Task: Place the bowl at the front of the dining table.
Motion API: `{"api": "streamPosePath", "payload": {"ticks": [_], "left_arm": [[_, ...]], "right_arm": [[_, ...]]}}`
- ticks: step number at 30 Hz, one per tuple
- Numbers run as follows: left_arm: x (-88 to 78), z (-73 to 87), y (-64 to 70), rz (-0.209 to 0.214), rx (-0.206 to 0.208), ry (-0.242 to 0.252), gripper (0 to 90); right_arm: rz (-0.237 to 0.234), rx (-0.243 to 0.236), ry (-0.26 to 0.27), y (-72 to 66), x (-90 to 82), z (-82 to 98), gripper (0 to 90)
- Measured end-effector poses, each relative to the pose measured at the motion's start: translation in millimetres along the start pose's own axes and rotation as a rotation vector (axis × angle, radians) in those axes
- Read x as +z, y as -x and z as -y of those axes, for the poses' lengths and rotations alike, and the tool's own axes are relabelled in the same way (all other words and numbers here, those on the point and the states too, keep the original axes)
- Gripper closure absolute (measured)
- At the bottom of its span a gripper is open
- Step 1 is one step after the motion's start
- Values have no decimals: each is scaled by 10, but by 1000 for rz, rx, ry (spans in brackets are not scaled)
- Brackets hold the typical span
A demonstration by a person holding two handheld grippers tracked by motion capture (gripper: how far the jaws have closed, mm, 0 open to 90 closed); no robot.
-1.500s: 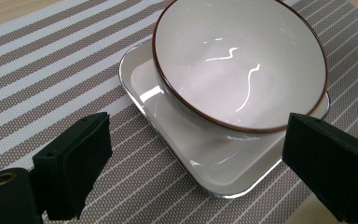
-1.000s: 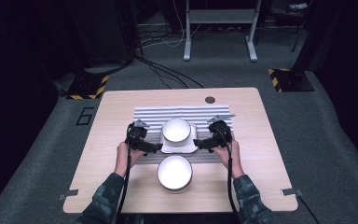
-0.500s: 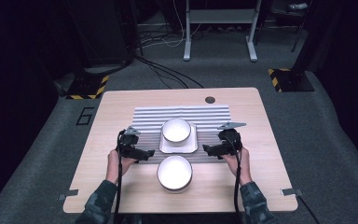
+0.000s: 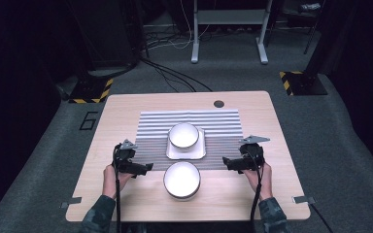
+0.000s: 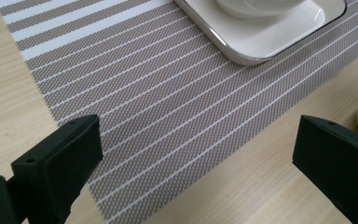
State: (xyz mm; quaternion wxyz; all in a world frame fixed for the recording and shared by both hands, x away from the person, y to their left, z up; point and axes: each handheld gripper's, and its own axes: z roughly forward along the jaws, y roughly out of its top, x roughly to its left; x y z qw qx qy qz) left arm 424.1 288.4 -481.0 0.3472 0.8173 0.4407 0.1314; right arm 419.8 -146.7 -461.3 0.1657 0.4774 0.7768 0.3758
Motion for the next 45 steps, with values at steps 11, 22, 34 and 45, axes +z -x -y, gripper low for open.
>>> {"api": "streamPosePath", "payload": {"ticks": [11,22,34,45], "left_arm": [[-85,308,-122,-27,-56,-12,5],[-169,487,-180,-51,-79,-8,2],[-309,698,-316,-89,-132,7,1],[-383,885,-387,-137,-143,7,0]], "right_arm": [[31,14,-26,84,-62,259,24],[74,43,-35,209,-142,480,26],[118,85,-45,348,-242,637,26],[188,98,-71,452,-356,777,26]]}}
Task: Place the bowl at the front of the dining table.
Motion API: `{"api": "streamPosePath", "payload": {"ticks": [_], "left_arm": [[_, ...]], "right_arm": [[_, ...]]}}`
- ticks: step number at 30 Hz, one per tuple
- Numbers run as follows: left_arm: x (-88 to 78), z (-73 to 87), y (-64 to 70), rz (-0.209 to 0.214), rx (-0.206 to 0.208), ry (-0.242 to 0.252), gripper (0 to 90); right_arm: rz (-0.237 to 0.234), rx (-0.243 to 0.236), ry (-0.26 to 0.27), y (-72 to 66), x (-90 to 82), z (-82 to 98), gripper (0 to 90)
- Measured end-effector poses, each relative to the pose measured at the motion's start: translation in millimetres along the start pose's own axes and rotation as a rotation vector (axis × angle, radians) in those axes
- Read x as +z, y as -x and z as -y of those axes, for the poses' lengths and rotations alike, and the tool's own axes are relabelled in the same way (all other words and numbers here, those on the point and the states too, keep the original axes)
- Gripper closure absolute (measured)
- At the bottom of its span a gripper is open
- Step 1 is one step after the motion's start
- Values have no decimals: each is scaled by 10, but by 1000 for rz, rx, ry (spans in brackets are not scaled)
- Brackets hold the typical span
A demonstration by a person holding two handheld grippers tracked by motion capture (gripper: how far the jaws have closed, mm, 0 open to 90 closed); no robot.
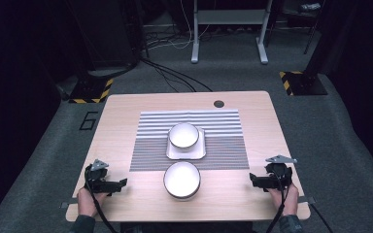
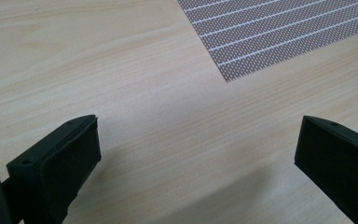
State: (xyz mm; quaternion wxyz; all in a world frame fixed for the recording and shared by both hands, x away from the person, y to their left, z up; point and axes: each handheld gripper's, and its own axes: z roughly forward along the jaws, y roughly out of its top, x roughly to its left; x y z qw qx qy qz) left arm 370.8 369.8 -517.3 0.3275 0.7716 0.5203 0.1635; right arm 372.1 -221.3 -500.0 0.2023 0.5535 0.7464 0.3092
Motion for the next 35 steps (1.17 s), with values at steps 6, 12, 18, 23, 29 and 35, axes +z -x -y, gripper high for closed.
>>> {"api": "streamPosePath", "payload": {"ticks": [6,12,18,23,29,35], "left_arm": [[-42,73,-61,-8,-22,6,0],[-54,129,-105,-16,-37,9,0],[-52,162,-137,-45,-39,21,0],[-13,215,-128,-128,-19,61,0],[-7,210,-128,-135,-28,62,0],[21,174,-142,-144,-35,60,0]], "right_arm": [[17,23,15,95,-46,96,25],[33,40,17,189,-75,198,25],[63,28,-1,246,-32,264,24],[66,15,20,299,28,358,0],[63,7,43,291,36,379,0],[69,15,42,279,35,381,0]]}}
